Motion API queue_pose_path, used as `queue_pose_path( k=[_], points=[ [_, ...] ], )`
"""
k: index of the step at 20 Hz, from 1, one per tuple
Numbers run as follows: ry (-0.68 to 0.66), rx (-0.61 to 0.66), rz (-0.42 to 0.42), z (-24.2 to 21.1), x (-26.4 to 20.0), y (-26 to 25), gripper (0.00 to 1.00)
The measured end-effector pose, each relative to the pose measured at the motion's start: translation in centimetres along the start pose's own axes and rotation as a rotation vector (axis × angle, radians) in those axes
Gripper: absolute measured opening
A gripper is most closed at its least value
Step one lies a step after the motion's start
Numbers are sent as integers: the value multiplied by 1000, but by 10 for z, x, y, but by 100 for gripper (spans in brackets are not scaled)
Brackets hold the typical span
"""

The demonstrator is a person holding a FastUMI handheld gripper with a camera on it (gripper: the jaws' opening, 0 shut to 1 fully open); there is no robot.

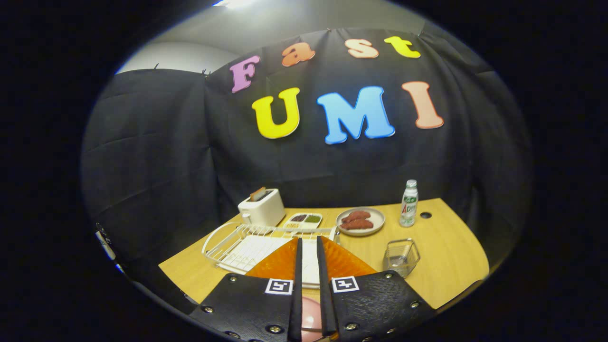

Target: Take the plate from the dish rack, then take the spoon from the basket and place it into the plate.

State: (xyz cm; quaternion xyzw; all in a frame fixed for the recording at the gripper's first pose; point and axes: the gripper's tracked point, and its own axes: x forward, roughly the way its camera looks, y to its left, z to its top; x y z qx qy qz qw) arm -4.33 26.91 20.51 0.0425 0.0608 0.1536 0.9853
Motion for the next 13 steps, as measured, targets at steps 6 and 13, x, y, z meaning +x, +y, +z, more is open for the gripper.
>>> queue_pose_path(
  k=[6, 13],
  points=[
    [-216, -72, -141, 102, -15, -62, 15],
    [-303, -128, -218, 142, -34, -94, 15]
  ],
)
